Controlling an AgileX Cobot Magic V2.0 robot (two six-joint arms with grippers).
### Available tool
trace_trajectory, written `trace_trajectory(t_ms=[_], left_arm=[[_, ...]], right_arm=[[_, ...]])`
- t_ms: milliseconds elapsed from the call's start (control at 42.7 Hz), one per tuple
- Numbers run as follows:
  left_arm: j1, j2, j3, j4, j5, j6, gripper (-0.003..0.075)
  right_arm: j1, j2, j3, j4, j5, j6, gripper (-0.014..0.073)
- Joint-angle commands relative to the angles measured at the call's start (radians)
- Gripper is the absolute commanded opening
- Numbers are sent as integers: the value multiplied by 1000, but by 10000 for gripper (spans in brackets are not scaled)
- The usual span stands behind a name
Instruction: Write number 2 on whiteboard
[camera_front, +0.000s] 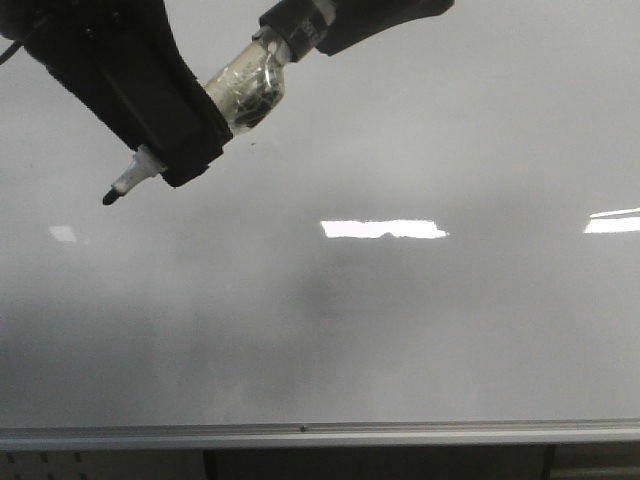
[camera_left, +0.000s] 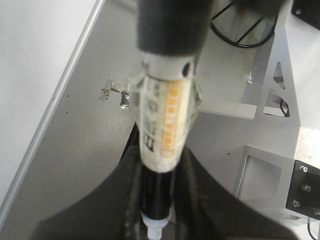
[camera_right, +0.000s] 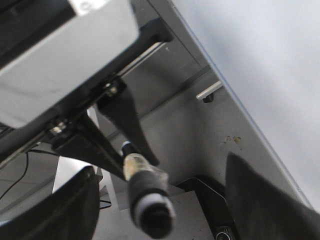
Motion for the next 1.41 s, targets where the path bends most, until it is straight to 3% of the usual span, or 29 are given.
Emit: trace_trajectory(t_ms=[0, 187, 281, 351, 492, 632, 703, 773, 843, 937, 1007, 1148, 1382], left_arm=[[-7, -43, -32, -43, 44, 3, -19], [-7, -43, -39, -43, 43, 28, -19], [-7, -43, -50, -45, 40, 28, -19], [-7, -43, -52, -45, 33, 28, -19], [-7, -43, -59, -45, 20, 28, -19], [-7, -43, -59, -45, -24, 28, -11], [-7, -43, -59, -50, -43, 28, 60], [-7, -43, -59, -54, -48, 28, 201], [-7, -43, -59, -62, -48, 28, 415], [-7, -43, -59, -62, -48, 28, 633], [-7, -43, -59, -62, -48, 28, 706], [-7, -43, -59, -62, -48, 28, 663], [-7, -43, -59, -62, -48, 28, 526]], right_arm=[[25, -42, -35, 49, 117, -4, 510], [57, -39, -35, -1, 117, 33, 467], [62, -39, -35, -1, 117, 43, 388], [62, -39, -35, -1, 117, 49, 265], [62, -39, -35, -1, 117, 49, -74], [62, -39, -35, -3, 118, 50, -65], [62, -39, -35, -3, 118, 50, -65], [62, -39, -35, -3, 118, 50, -65], [62, -39, -35, -3, 118, 50, -65], [62, -39, -35, -5, 118, 50, -64], [60, -39, -35, -19, 118, 50, -64], [28, -49, -53, -136, 118, 113, -63], [-63, -145, -118, -506, -15, 374, -62]])
